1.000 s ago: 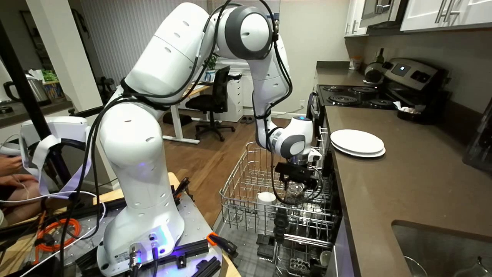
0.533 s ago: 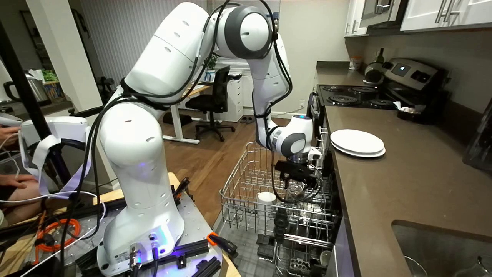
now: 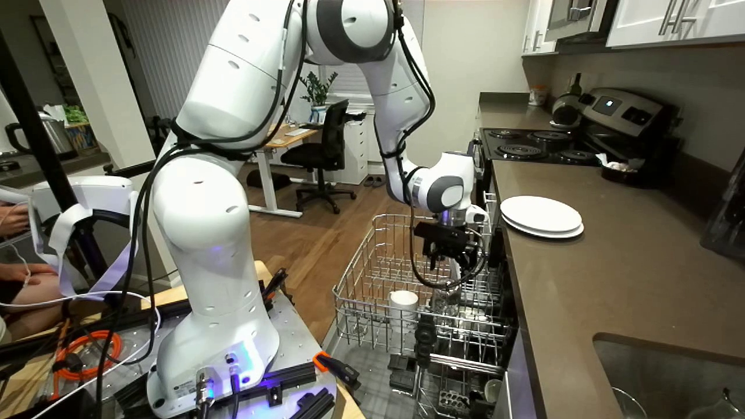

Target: Move the glass jar to the left side of the dishwasher rack

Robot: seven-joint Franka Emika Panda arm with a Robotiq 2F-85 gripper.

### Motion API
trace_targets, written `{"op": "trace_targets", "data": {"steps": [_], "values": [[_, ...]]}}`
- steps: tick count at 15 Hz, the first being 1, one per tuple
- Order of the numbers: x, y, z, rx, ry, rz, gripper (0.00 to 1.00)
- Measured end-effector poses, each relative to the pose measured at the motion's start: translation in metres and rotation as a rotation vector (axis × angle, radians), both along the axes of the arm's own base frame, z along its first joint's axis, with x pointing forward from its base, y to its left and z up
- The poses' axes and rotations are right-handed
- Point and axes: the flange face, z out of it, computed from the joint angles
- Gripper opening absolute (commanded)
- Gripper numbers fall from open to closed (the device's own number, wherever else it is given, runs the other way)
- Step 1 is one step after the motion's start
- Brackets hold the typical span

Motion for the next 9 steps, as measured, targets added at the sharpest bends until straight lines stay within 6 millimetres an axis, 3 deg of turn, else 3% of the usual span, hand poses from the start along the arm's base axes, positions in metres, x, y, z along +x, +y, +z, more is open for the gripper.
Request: {"op": "trace_targets", "data": {"steps": [3,9], "values": [[-0.006,-0.006,-0.006,-0.011,0.018,-0.023,1.0],[-0.018,-0.006,-0.037,-0.009,0.072,-0.027,1.0]]}}
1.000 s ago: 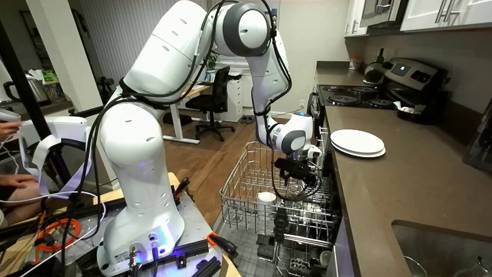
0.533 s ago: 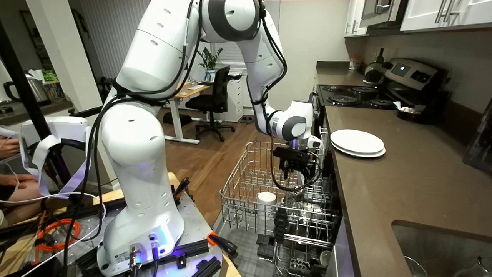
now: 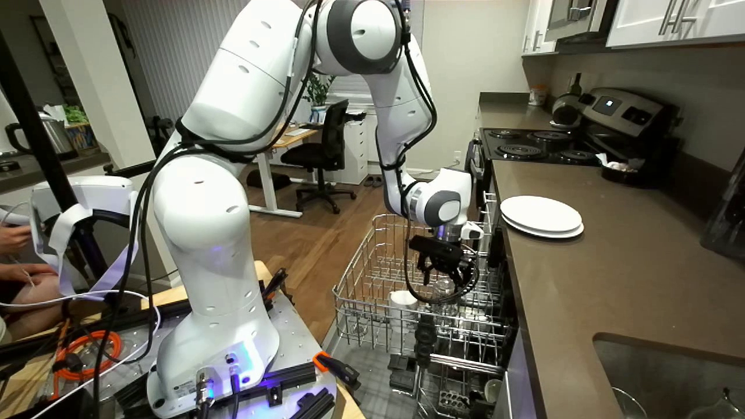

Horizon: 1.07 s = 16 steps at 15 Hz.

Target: Move the glass jar to the left side of the dishwasher rack

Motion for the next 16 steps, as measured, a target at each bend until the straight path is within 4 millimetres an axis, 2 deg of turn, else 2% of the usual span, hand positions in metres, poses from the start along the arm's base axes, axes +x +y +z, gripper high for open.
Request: {"op": "trace_targets", "data": {"steps": [10,16], "values": [[0.0,0.0,-0.038,0.004,-0.023,0.007,1.0],[0.013,-0.001,-0.037,0.0,-0.022,0.007,1.0]]}}
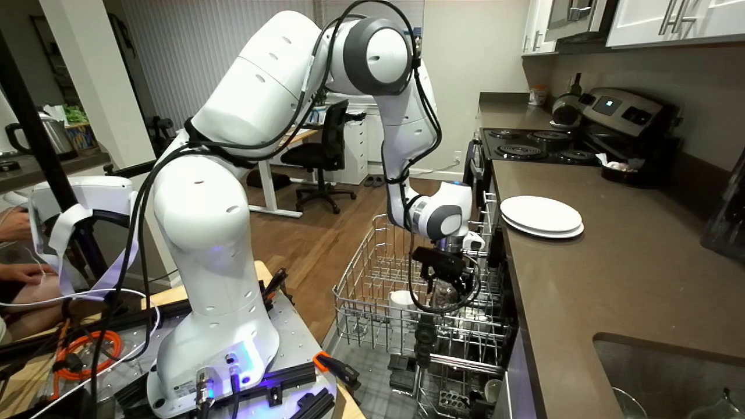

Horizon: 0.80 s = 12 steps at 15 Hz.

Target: Move the glass jar to the left side of the dishwasher rack

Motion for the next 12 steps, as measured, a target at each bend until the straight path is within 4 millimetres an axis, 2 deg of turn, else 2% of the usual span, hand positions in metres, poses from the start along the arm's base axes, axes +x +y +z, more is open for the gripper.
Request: {"op": "trace_targets", "data": {"steps": [2,3,4,6,12], "values": [[0.0037,-0.001,0.0044,-0.003,0.008,-0.002,1.0],[0.0052,-0.0015,0.0075,-0.004,0.01,-0.003,0.84],[0.0065,-0.0019,0.01,-0.005,0.013,-0.004,0.73],[0.0082,-0.0024,0.0118,-0.006,0.018,-0.006,0.61],[0.0081,-0.0041,0.0117,0.0,0.02,-0.012,0.61]]}}
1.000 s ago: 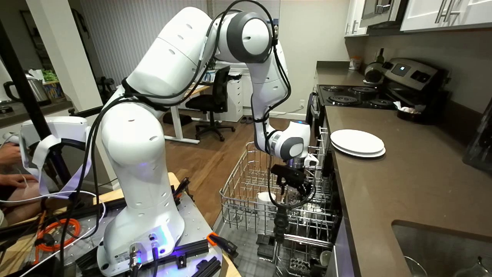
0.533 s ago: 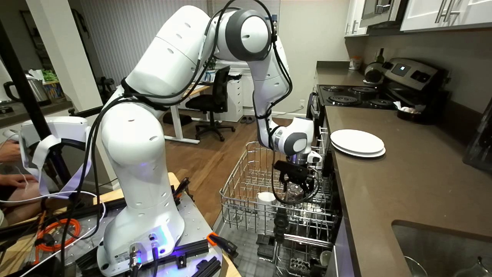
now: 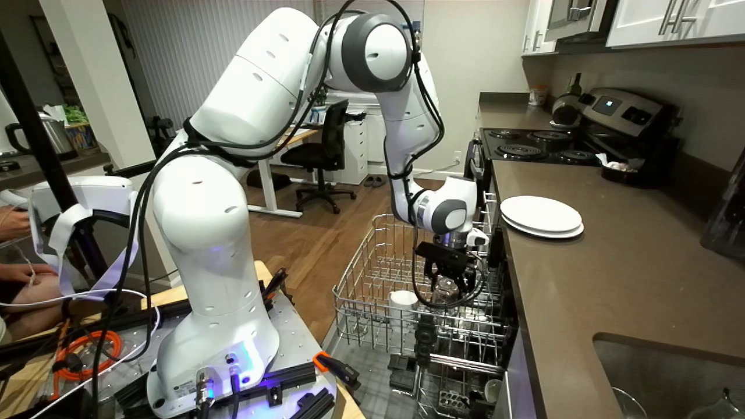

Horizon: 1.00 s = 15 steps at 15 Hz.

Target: Move the glass jar to the left side of the dishwasher rack

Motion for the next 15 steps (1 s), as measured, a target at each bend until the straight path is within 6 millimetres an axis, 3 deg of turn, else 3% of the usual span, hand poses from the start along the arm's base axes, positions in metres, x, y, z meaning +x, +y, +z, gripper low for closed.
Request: {"op": "trace_targets", "data": {"steps": [3,6,11,15], "values": [[0.0,0.001,0.002,0.001,0.008,0.0,0.61],[-0.001,0.003,0.02,0.001,0.024,-0.001,0.61],[-0.005,0.013,0.091,-0.01,0.018,0.016,0.61],[0.0,0.036,0.152,-0.023,-0.022,0.066,0.61]]}}
